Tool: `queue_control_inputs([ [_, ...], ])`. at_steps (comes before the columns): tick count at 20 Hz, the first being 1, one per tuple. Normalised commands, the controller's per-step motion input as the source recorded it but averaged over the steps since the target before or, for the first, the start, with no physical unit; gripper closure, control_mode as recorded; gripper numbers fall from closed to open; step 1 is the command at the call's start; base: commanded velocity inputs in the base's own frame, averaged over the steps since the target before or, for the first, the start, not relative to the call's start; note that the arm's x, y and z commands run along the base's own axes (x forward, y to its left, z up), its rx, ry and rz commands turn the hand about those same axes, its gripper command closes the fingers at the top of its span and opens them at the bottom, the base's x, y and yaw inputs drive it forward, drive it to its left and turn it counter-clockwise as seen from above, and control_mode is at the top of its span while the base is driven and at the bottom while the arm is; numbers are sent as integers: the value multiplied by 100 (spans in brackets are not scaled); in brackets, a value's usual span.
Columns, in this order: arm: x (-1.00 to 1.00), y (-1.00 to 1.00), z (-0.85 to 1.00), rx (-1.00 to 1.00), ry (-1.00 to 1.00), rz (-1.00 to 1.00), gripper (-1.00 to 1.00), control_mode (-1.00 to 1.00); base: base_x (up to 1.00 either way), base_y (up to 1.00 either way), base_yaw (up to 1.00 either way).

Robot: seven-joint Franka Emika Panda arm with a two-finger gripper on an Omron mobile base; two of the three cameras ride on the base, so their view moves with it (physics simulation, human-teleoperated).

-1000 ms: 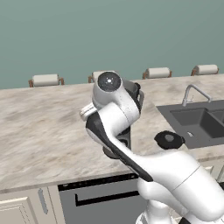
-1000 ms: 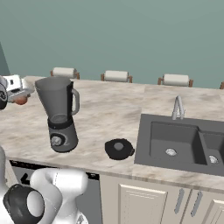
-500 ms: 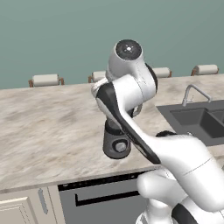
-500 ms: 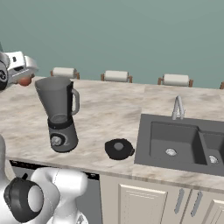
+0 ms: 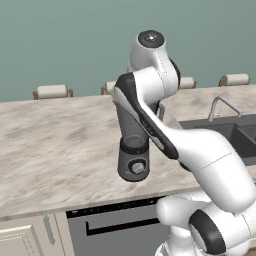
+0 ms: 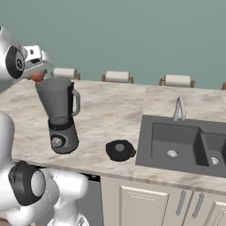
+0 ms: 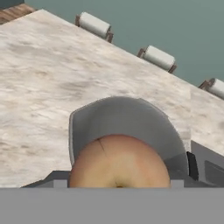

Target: Open the blender lid, put the peach in the blender, close the lid, and start the blender.

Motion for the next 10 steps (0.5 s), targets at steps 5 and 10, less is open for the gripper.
queue_control_inputs([
  [5,57,-5,-46,0,24,2,100,-100,0,0,0],
  [10,50,-2,-55,0,22,2,100,-100,0,0,0],
])
